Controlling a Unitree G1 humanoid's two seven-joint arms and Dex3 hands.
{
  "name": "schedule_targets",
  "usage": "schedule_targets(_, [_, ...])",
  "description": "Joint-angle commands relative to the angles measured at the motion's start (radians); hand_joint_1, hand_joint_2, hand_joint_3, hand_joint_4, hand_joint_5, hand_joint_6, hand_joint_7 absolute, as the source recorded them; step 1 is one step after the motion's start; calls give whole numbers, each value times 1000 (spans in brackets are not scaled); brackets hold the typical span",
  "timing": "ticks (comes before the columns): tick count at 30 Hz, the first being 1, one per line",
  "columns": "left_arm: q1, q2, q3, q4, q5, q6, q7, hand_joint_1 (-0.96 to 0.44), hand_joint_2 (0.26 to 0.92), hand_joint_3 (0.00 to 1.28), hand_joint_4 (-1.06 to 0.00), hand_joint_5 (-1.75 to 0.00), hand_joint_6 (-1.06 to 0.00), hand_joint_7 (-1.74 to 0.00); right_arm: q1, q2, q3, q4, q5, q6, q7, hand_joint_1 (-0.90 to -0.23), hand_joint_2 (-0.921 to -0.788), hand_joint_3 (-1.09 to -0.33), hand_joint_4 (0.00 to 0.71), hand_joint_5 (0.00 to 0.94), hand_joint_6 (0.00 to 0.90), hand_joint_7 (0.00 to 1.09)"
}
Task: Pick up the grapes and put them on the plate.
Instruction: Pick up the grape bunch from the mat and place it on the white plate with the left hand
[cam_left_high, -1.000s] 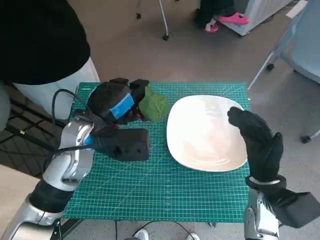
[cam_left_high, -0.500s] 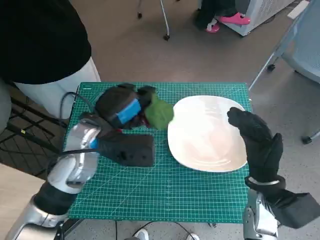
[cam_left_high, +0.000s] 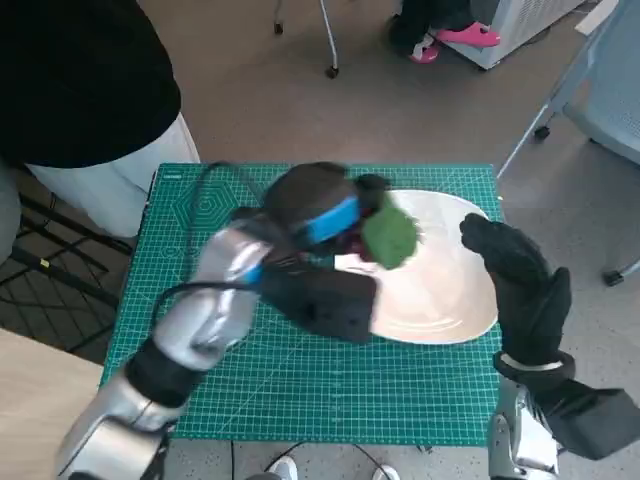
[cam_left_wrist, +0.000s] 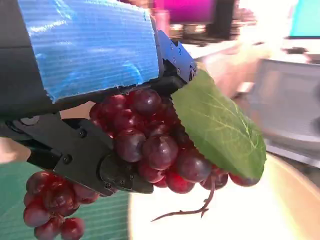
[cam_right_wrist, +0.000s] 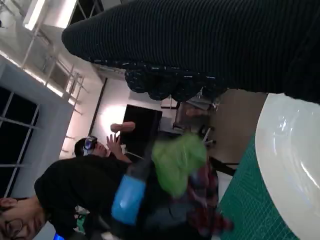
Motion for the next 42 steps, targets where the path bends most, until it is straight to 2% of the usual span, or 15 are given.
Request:
schedule_targets(1, [-87, -60, -31, 114, 4, -38, 27, 3, 920, 132, -643, -1279, -538, -1191, 44, -5, -12, -14, 2, 6, -10, -606, -921, -880, 548, 3, 200, 519])
schedule_targets(7, [-170, -139, -54, 281, -11, -73, 40, 2, 920, 128, -633, -1278, -551, -1192, 66, -6, -26, -32, 3, 5, -18, -608, -921, -875, 549, 3, 198, 506])
schedule_targets(13, [-227, -191, -64, 406, -26, -113, 49, 2, 920, 139, -607, -1365, -567, -1119, 85, -2, -35, -48, -4, 3, -33, -608, -921, -871, 551, 3, 202, 491])
schedule_targets(19, [-269, -229, -69, 516, -33, -157, 68, 1, 920, 147, -594, -1390, -560, -1120, 100, 4, -39, -60, -12, -1, -57, -607, -921, -868, 556, 4, 218, 459])
schedule_targets(23, [-282, -239, -70, 558, -34, -173, 79, 1, 921, 154, -577, -1407, -558, -1125, 107, 8, -38, -65, -18, -2, -72, -607, -921, -863, 560, 5, 233, 432])
schedule_targets(30, [-293, -249, -77, 606, -32, -184, 95, 2, 920, 201, -484, -1508, -549, -1135, 118, 14, -34, -74, -34, -7, -102, -612, -921, -853, 567, 7, 242, 414])
schedule_targets(38, [-300, -251, -84, 639, -32, -188, 102, 2, 920, 231, -431, -1558, -537, -1151, 111, 18, -26, -59, -48, -20, -118, -612, -921, -853, 569, 7, 247, 403])
schedule_targets(42, [-298, -253, -74, 663, -50, -197, 101, 2, 921, 277, -404, -1511, -446, -1318, 106, 16, -23, -54, -42, -19, -115, -613, -921, -854, 569, 6, 249, 399])
